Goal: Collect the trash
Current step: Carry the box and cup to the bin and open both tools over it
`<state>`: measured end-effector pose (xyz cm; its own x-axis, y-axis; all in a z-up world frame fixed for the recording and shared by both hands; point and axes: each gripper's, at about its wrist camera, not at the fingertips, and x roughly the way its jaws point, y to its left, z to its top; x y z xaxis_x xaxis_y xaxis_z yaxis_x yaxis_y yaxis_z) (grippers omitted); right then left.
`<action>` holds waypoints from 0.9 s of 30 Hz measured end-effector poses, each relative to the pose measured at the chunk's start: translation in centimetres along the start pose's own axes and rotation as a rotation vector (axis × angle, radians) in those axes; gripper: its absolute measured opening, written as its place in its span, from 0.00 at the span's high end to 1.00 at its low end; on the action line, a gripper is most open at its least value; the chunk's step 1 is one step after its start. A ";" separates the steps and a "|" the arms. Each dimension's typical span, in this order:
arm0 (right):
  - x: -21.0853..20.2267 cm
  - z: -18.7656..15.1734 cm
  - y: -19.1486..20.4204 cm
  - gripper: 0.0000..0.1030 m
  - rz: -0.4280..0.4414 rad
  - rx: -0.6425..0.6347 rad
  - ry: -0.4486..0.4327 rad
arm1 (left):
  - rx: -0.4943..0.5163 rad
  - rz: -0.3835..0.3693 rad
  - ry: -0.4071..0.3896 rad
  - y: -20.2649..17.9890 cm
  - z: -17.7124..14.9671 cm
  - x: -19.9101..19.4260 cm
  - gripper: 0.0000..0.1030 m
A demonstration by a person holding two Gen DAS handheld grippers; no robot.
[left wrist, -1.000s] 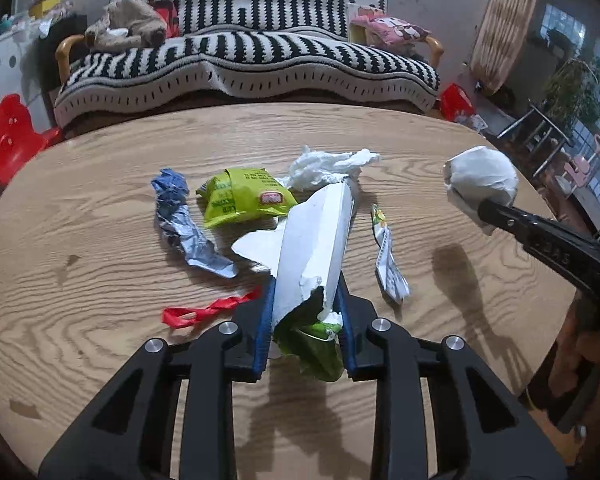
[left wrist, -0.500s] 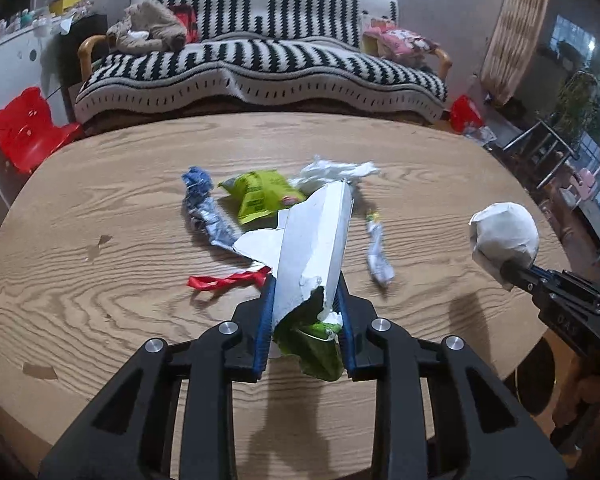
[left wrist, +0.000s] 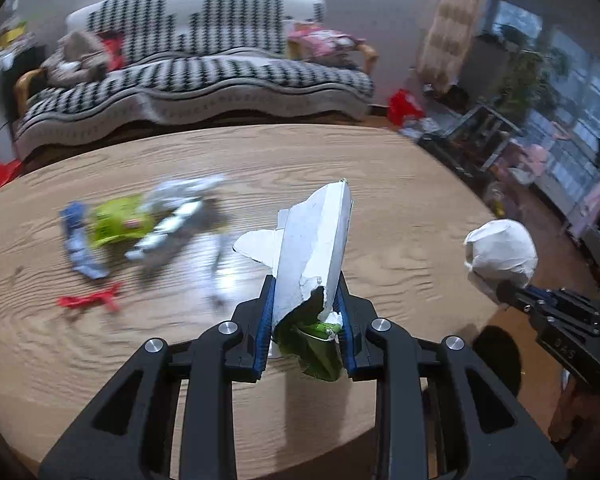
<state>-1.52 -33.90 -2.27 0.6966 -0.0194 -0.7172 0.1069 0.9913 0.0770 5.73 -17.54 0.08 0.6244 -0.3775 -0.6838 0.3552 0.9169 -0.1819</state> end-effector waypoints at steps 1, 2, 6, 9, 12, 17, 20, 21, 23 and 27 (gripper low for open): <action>-0.5 -0.5 -1.7 0.91 -0.021 0.020 -0.002 | 0.015 -0.029 0.002 -1.7 -0.1 0.5 0.74; -0.7 -0.8 -2.9 0.91 -0.034 0.035 -0.004 | 0.029 -0.050 0.001 -3.0 -0.2 0.8 0.74; -2.5 -3.1 -9.5 0.91 -0.103 0.122 -0.008 | 0.109 -0.153 0.021 -9.9 -1.4 2.9 0.74; -3.8 -5.4 -14.7 0.91 -0.159 0.189 0.005 | 0.153 -0.222 0.048 -14.5 -2.8 4.3 0.73; -4.6 -8.3 -19.3 0.91 -0.203 0.268 0.030 | 0.194 -0.315 0.094 -19.8 -5.0 6.4 0.73; -4.5 -13.0 -26.5 0.91 -0.247 0.411 0.132 | 0.290 -0.405 0.179 -27.0 -9.0 9.7 0.73; -4.1 -15.2 -29.9 0.91 -0.234 0.494 0.202 | 0.319 -0.439 0.246 -30.0 -11.2 11.9 0.73; -4.0 -15.6 -30.6 0.91 -0.232 0.513 0.219 | 0.328 -0.441 0.260 -30.6 -11.8 12.5 0.73; -3.6 -16.3 -31.8 0.91 -0.222 0.538 0.244 | 0.341 -0.447 0.289 -32.0 -12.9 13.6 0.73; -3.3 -16.7 -32.5 0.91 -0.223 0.546 0.258 | 0.363 -0.448 0.325 -33.7 -14.2 15.4 0.73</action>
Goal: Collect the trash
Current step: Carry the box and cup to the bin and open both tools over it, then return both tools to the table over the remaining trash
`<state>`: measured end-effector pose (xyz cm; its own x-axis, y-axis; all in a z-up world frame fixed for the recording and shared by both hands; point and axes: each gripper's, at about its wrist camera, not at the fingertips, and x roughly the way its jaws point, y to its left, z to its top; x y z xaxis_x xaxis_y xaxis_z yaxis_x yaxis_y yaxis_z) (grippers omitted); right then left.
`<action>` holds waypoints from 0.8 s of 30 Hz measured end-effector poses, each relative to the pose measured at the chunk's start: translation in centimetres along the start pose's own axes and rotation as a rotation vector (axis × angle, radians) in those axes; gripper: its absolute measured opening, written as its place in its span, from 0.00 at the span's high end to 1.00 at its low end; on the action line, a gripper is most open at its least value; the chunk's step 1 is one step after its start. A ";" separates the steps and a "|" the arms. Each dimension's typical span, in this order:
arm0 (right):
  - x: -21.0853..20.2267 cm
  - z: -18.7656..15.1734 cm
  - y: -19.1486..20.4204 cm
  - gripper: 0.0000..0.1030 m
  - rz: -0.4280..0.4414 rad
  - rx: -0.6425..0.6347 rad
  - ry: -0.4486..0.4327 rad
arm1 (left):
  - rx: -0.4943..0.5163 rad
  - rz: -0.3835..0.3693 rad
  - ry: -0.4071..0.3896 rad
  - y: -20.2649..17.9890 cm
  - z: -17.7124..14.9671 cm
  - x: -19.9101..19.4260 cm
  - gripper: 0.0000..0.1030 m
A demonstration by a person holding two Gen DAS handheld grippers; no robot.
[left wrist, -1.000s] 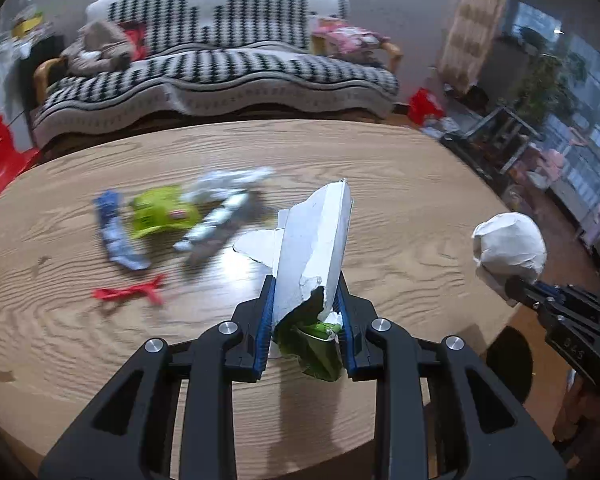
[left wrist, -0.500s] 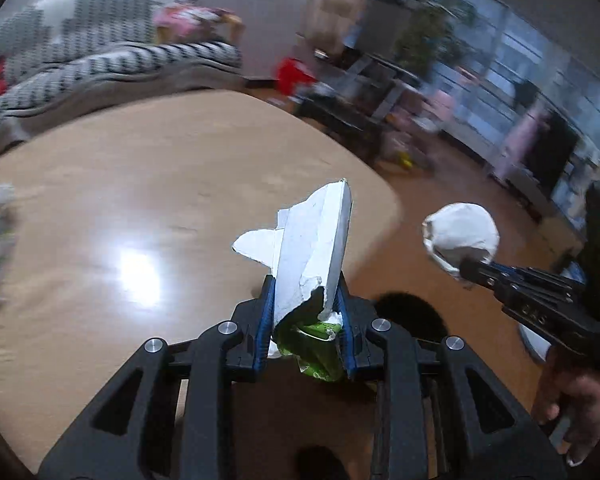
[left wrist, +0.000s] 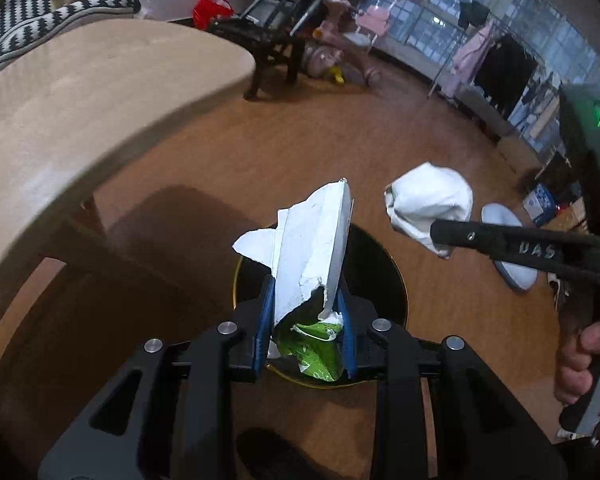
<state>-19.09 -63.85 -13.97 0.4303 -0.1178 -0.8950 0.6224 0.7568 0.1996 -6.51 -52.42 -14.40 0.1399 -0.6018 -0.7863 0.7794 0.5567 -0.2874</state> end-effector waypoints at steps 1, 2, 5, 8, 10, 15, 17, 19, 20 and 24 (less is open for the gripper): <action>0.1 0.0 -0.3 0.91 -0.002 0.000 0.003 | 0.001 -0.001 0.006 0.1 0.3 0.5 0.73; 0.2 0.1 -0.1 0.91 -0.003 -0.002 0.005 | 0.002 0.001 0.012 0.0 0.3 1.0 0.73; 0.4 0.1 -0.2 0.91 -0.007 0.003 0.011 | -0.001 -0.002 0.026 0.1 0.9 2.1 0.73; 0.7 0.5 -0.5 0.91 -0.009 0.008 0.014 | -0.007 -0.009 0.037 -0.1 1.0 3.2 0.72; 0.8 0.4 -0.7 0.91 -0.011 0.009 0.018 | -0.011 -0.015 0.043 -0.1 1.1 3.7 0.72; 1.3 0.6 0.0 0.90 -0.008 0.013 0.033 | -0.012 -0.022 0.052 -0.4 1.0 4.7 0.61; 1.7 0.7 0.2 0.90 -0.031 0.000 0.042 | -0.011 0.001 0.040 -0.5 1.1 4.8 0.37; 1.9 0.7 0.5 0.89 -0.039 -0.003 0.048 | -0.015 0.009 0.032 -0.4 1.0 4.6 0.33; 1.9 0.8 0.6 0.88 -0.041 -0.001 0.047 | -0.015 0.013 0.034 -0.3 1.0 4.6 0.31; 1.0 1.3 1.9 0.33 -0.065 -0.010 -0.004 | -0.025 0.030 0.020 0.7 1.1 3.4 0.24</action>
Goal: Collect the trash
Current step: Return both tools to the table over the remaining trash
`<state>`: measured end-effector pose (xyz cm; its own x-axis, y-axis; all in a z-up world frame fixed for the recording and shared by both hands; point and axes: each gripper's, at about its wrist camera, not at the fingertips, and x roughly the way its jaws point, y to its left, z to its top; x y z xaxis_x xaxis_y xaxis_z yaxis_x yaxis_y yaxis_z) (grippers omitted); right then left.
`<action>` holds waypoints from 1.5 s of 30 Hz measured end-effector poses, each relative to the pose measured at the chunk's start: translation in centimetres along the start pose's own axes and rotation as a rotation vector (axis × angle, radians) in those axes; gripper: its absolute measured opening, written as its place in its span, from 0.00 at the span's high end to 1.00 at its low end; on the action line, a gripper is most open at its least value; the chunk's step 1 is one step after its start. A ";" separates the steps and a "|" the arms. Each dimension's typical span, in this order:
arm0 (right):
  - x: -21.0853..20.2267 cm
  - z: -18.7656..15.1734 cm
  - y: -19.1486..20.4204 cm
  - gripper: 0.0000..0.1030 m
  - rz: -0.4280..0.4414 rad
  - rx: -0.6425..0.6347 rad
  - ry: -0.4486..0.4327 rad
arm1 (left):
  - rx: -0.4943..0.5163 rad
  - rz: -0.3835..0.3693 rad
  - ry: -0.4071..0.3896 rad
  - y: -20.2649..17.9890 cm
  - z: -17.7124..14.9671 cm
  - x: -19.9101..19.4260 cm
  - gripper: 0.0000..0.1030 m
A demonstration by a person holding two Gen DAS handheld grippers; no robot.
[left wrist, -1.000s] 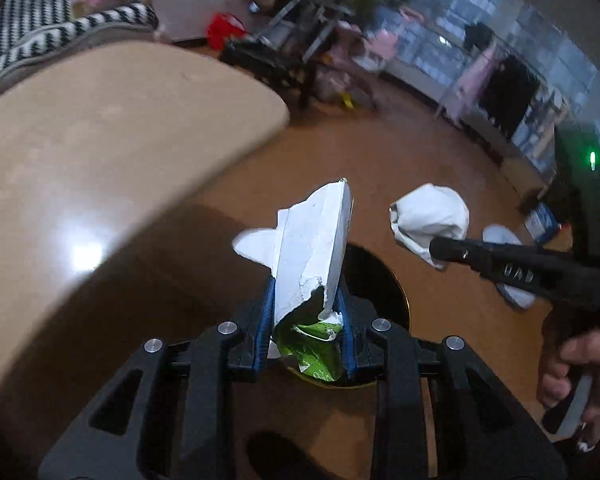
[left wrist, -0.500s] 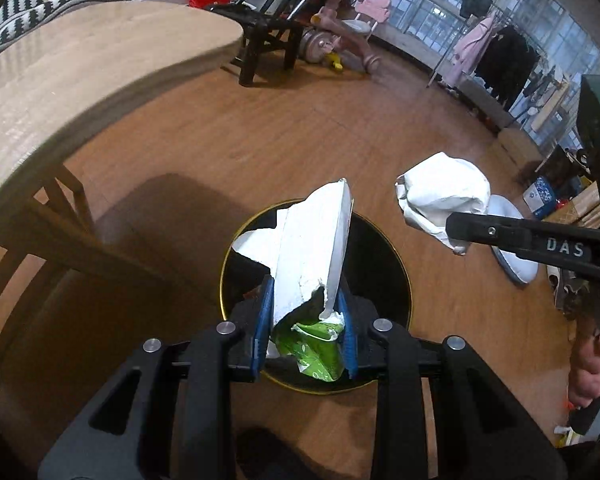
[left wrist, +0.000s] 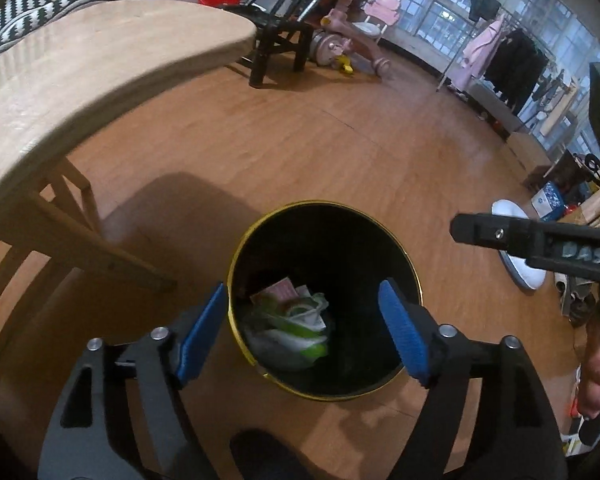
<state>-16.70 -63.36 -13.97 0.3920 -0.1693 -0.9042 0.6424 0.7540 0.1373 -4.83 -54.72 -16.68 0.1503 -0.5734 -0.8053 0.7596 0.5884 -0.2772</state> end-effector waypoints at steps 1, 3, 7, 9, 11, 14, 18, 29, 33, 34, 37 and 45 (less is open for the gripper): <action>-0.5 0.1 0.3 0.23 -0.007 -0.004 -0.025 | -0.001 0.009 -0.009 0.4 0.0 -0.8 0.19; -1.9 0.6 2.0 0.23 -0.023 -0.031 -0.089 | -0.002 0.047 -0.028 1.5 -0.2 -2.8 0.10; -4.3 1.1 6.5 0.16 0.009 -0.093 -0.183 | -0.040 0.089 -0.096 4.6 0.3 -8.1 0.08; -5.3 1.2 9.1 0.15 0.017 -0.138 -0.226 | -0.077 0.118 -0.126 6.6 0.4 -10.8 0.08; -6.3 1.1 12.0 0.14 0.047 -0.169 -0.257 | -0.120 0.156 -0.165 9.4 0.1 -14.0 0.07; -7.6 1.0 17.0 0.14 0.122 -0.214 -0.279 | -0.159 0.228 -0.212 13.0 -0.7 -18.4 0.07; -9.1 -0.1 25.1 0.14 0.201 -0.322 -0.309 | -0.208 0.317 -0.274 18.3 -2.9 -25.0 0.07; -10.3 -6.2 46.0 0.14 0.395 -0.558 -0.275 | -0.357 0.580 -0.339 33.0 -12.7 -39.2 0.07; -9.3 -7.9 50.3 0.14 0.409 -0.614 -0.249 | -0.408 0.628 -0.357 36.7 -15.8 -42.5 0.07; -8.9 -8.4 51.5 0.14 0.406 -0.632 -0.245 | -0.419 0.638 -0.358 37.6 -16.7 -43.3 0.07; -7.8 -9.0 53.6 0.14 0.397 -0.657 -0.235 | -0.463 0.650 -0.355 39.4 -18.1 -44.4 0.07; -5.4 -9.5 56.3 0.14 0.383 -0.667 -0.212 | -0.552 0.662 -0.325 43.5 -18.6 -43.7 0.07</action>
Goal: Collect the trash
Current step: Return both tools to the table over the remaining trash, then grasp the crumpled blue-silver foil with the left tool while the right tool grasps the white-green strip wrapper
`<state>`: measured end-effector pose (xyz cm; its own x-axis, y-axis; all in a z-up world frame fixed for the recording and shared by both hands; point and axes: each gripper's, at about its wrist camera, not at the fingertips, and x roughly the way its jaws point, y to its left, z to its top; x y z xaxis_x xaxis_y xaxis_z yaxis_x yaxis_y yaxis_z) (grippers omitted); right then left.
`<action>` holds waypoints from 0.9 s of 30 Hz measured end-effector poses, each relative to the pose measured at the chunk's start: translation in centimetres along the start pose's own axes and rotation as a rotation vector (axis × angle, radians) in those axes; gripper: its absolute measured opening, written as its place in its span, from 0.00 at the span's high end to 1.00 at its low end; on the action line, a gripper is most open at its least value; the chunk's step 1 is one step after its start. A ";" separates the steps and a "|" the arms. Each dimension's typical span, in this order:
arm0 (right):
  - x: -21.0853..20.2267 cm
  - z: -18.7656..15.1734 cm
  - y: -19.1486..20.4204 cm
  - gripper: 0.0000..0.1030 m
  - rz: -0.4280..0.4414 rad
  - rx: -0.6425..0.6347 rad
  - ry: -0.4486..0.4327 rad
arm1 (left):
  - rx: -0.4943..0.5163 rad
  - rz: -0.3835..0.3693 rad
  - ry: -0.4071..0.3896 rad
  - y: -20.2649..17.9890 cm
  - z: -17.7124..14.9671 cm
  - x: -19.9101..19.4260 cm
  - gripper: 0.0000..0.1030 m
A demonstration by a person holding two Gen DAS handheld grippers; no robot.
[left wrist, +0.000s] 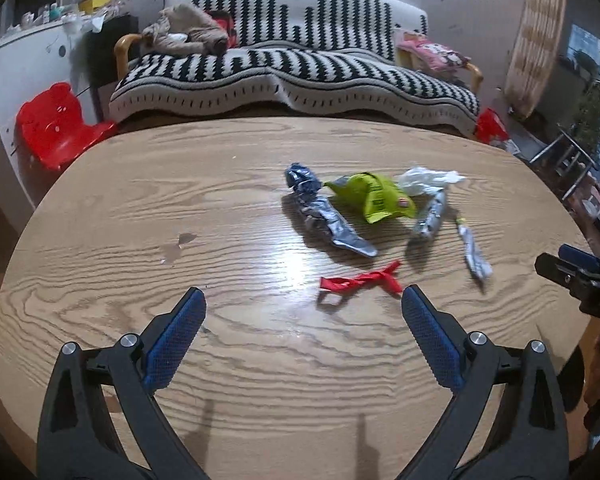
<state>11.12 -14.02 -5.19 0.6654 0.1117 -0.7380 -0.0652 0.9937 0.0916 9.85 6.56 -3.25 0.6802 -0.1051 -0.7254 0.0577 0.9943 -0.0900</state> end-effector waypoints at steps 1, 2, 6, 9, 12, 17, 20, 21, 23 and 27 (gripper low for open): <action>0.5 0.1 0.2 0.14 -0.013 -0.011 0.002 | -0.010 -0.003 0.011 0.0 0.1 0.7 0.07; 0.9 0.1 0.2 0.14 -0.022 -0.018 0.004 | -0.018 -0.002 0.018 -0.3 0.2 1.2 0.07; 3.2 0.6 -0.1 0.14 -0.047 -0.013 0.026 | -0.049 0.008 0.033 -1.3 1.4 3.9 0.07; 5.0 0.8 -0.3 0.14 -0.042 0.000 0.051 | -0.120 -0.005 0.064 -1.7 2.5 6.5 0.07; 6.6 0.9 0.1 0.14 -0.037 -0.012 0.070 | -0.128 0.021 0.082 -2.2 2.8 8.5 0.07; 8.8 1.0 1.0 0.19 -0.052 -0.055 0.100 | -0.088 0.105 0.100 -2.6 3.3 10.9 0.07; 10.0 1.2 1.2 0.29 -0.075 -0.055 0.113 | -0.080 0.116 0.106 -2.4 3.3 11.7 0.07; 10.3 1.3 1.2 0.30 -0.073 -0.053 0.115 | -0.075 0.122 0.104 -2.5 3.3 11.8 0.07; 10.3 1.6 1.3 0.46 -0.066 -0.060 0.099 | -0.059 0.111 0.100 -2.6 3.4 11.8 0.13; 9.8 1.7 1.8 0.84 -0.030 -0.066 0.111 | 0.026 0.142 0.096 -3.7 3.4 11.3 0.67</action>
<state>18.75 -11.18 -11.12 0.5820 0.0791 -0.8093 -0.0978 0.9948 0.0269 19.85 1.73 -8.78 0.6103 0.0366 -0.7913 -0.0148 0.9993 0.0348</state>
